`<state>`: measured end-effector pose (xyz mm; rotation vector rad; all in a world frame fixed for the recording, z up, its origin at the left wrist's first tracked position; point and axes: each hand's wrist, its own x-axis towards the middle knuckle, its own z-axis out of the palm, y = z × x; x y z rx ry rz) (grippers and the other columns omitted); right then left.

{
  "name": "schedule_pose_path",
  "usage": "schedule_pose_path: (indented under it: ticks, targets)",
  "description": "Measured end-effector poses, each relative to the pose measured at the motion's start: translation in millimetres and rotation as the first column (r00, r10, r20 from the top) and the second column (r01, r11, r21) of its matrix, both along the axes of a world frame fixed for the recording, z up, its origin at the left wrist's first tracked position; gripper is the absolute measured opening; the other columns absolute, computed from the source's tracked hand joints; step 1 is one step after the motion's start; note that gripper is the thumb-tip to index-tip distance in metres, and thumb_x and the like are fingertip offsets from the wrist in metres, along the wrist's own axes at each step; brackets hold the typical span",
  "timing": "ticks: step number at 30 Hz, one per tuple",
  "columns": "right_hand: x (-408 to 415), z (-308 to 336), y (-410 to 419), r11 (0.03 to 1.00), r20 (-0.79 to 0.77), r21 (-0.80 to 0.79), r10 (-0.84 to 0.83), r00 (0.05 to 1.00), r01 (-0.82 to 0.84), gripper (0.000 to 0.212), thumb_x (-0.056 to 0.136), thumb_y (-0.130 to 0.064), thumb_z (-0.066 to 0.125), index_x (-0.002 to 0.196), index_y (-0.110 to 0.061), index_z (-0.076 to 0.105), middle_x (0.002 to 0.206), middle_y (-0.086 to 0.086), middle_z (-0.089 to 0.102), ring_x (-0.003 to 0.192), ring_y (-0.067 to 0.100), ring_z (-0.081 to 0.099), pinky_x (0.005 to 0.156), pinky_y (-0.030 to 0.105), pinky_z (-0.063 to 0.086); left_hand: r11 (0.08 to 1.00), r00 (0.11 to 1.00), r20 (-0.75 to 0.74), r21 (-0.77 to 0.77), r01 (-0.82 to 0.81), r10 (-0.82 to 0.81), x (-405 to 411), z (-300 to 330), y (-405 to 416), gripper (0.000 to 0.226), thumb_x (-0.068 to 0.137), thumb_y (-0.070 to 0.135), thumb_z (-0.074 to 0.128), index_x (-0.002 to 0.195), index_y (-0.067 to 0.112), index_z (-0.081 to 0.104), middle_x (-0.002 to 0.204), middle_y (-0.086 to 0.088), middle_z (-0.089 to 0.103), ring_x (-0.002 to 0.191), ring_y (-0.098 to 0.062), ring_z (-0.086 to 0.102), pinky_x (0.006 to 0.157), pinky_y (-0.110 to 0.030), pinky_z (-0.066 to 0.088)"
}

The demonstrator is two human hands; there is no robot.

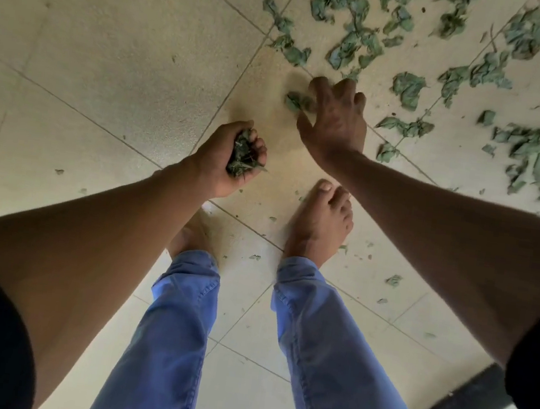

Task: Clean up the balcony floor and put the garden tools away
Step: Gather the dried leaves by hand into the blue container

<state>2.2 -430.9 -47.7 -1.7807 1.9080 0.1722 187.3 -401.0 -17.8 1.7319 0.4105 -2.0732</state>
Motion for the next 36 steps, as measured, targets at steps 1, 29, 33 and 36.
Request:
schedule_pose_path:
  ticks: [1,29,33,36]
  targets:
    - [5,-3,-4,0.999,0.003,-0.006,0.036,0.999,-0.036,0.045,0.093,-0.034,0.066,0.134,-0.026,0.047,0.133,0.013,0.045,0.113,0.032,0.048,0.067,0.032,0.044,1.000,1.000,-0.009,0.000,0.006,-0.006,3,0,2,0.036,0.102,0.024,0.054,0.067,0.015,0.054,0.065,-0.002,0.056,0.058,-0.015,0.057,0.062,-0.024,0.053]
    - [80,74,58,0.996,0.361,-0.038,-0.058,0.931,0.076,0.016,0.083,-0.010,0.068,0.084,-0.024,0.076,0.082,-0.011,0.069,0.091,0.015,0.050,0.063,0.030,0.042,1.000,1.000,0.000,-0.019,-0.003,0.003,14,12,2,0.037,0.102,0.019,0.048,0.066,0.018,0.056,0.060,0.003,0.056,0.058,-0.011,0.060,0.053,-0.021,0.049]
    - [69,72,58,0.994,0.320,-0.113,0.040,0.947,-0.003,0.018,0.087,-0.016,0.059,0.092,-0.018,0.076,0.093,0.001,0.063,0.093,0.022,0.052,0.066,0.032,0.046,0.995,0.995,0.018,-0.008,0.096,-0.096,-4,11,0,0.027,0.101,0.026,0.049,0.078,0.019,0.060,0.071,0.002,0.061,0.069,-0.011,0.065,0.063,-0.022,0.050]
    - [48,70,60,0.974,0.433,-0.153,-0.087,0.897,0.168,0.026,0.083,-0.013,0.048,0.095,-0.013,0.072,0.100,0.007,0.060,0.095,0.026,0.058,0.073,0.032,0.048,0.997,0.996,0.049,0.018,0.077,-0.078,-20,12,-5,0.022,0.100,0.021,0.049,0.081,0.018,0.060,0.078,-0.001,0.060,0.076,-0.014,0.063,0.063,-0.024,0.053]
